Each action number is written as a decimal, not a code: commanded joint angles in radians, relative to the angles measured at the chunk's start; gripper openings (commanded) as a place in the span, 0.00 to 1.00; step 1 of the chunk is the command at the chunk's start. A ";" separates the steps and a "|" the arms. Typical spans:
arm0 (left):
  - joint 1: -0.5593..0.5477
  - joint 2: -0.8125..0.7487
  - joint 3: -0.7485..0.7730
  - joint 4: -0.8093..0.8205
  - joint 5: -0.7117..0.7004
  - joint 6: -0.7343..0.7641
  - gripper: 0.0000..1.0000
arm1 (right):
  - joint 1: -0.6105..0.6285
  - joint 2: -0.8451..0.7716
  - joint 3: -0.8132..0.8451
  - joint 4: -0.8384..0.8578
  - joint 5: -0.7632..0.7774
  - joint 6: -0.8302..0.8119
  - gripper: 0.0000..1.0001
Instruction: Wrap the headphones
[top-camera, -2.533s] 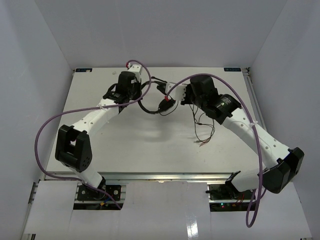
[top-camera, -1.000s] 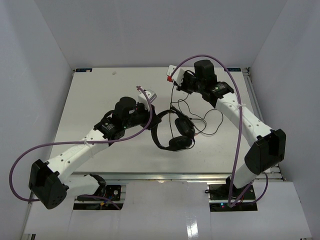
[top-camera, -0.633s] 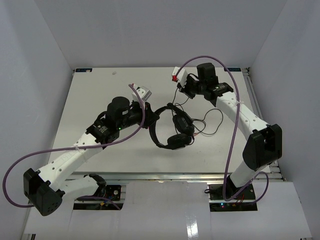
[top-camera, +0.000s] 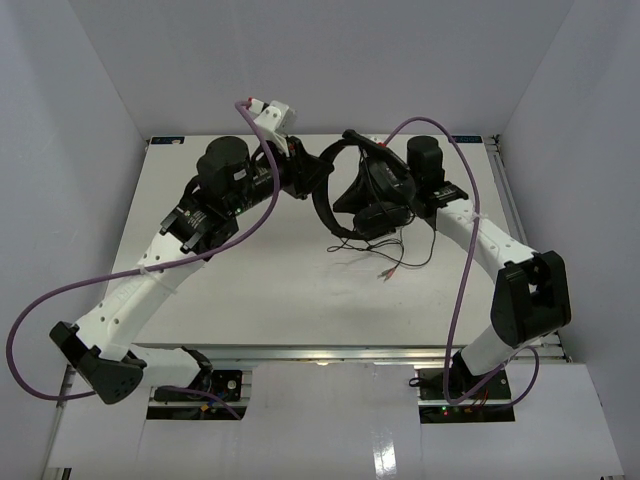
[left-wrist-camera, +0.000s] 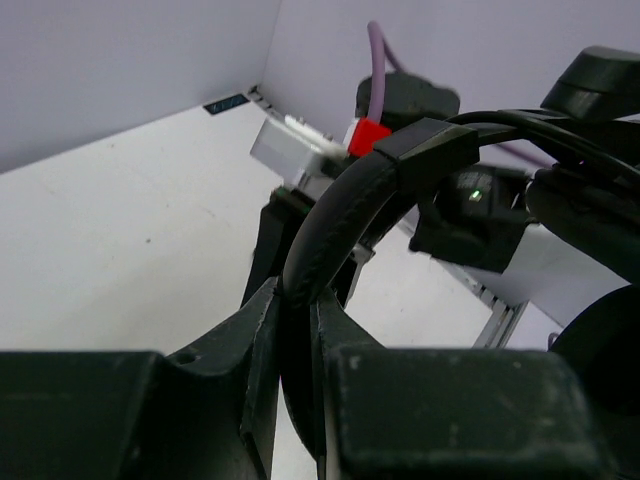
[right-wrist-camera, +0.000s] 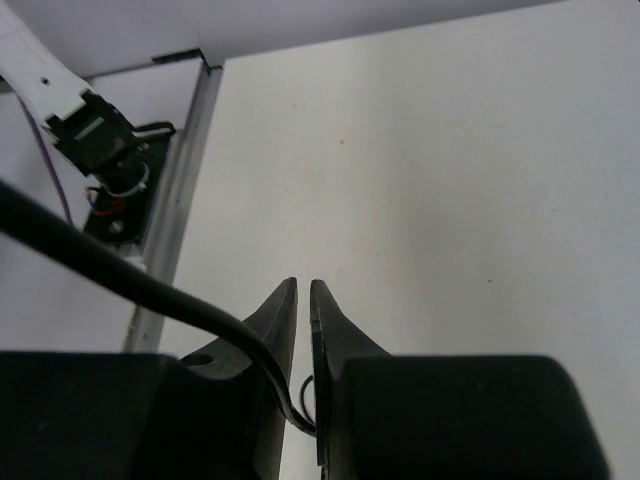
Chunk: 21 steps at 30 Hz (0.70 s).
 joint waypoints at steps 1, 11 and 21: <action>-0.003 0.014 0.139 0.040 0.009 -0.056 0.00 | 0.018 0.026 -0.039 0.504 -0.144 0.451 0.18; -0.003 0.055 0.321 -0.020 -0.258 -0.036 0.00 | 0.134 0.128 -0.210 1.179 -0.142 0.941 0.29; 0.046 0.282 0.873 -0.134 -0.486 0.124 0.00 | 0.167 0.013 -0.420 1.211 -0.171 0.929 0.29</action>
